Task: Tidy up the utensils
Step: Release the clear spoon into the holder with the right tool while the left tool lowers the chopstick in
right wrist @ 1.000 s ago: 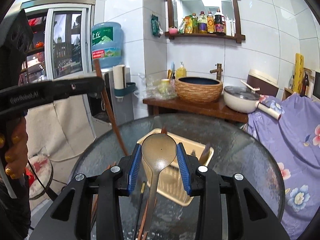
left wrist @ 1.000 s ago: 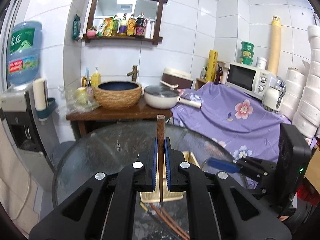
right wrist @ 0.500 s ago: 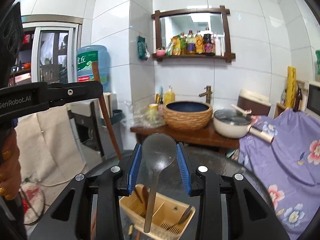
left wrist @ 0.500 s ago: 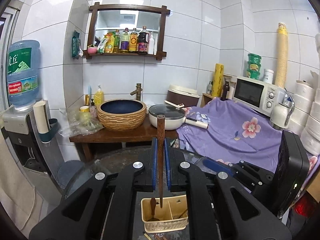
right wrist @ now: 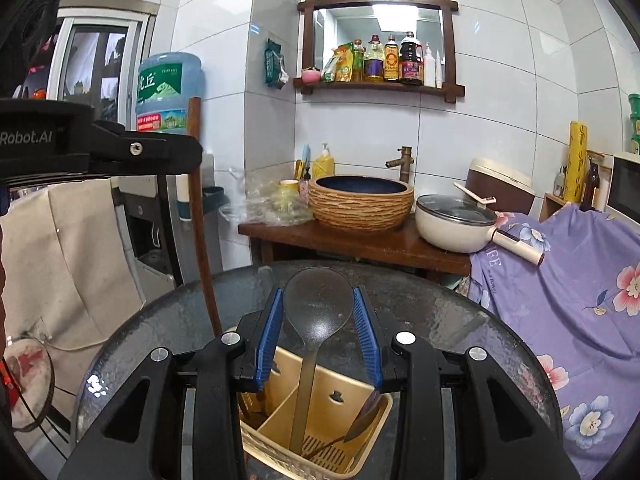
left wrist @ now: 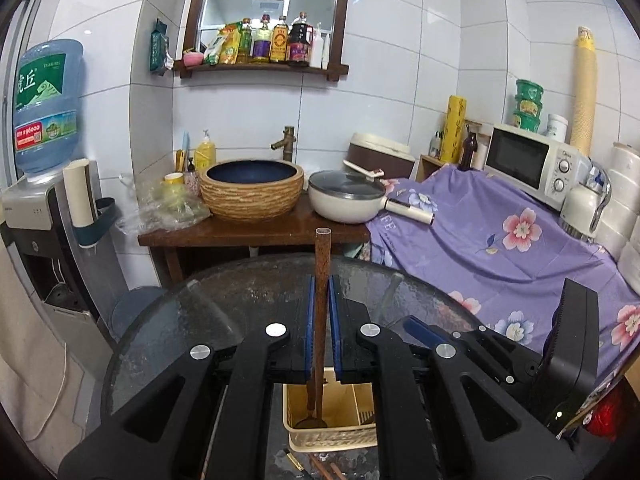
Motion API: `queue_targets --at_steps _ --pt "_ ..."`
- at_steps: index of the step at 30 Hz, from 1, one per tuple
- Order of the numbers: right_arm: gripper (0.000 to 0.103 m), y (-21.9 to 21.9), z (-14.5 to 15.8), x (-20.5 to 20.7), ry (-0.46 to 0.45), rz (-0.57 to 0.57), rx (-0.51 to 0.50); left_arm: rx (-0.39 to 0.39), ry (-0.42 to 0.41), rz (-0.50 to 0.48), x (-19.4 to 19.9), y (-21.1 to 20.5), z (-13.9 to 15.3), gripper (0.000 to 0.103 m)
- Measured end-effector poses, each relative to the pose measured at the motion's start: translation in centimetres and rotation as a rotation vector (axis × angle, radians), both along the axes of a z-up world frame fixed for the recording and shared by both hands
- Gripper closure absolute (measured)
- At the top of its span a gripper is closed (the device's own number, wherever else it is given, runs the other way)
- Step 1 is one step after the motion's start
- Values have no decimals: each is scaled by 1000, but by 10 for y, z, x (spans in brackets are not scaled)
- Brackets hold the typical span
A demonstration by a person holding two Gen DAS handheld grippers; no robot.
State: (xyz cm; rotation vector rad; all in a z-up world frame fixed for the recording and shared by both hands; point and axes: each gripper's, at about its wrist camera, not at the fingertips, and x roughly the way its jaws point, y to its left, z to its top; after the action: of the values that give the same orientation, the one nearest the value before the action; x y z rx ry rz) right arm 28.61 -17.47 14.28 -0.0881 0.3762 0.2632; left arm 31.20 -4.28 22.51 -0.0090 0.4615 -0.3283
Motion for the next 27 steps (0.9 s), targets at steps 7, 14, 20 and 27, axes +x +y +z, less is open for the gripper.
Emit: queue_targets --at_steps 7,14,20,27 --pt "68 8 -21 -8 -3 7 -59 12 70 3 6 -2 -40 96" --pt "68 15 -32 -14 4 9 -116 22 113 12 11 1 -64 96" --pt "68 18 -38 -16 11 15 -142 31 133 7 12 1 -74 95" --pt "50 18 -37 -25 -7 26 -139 46 108 3 5 3 -74 95"
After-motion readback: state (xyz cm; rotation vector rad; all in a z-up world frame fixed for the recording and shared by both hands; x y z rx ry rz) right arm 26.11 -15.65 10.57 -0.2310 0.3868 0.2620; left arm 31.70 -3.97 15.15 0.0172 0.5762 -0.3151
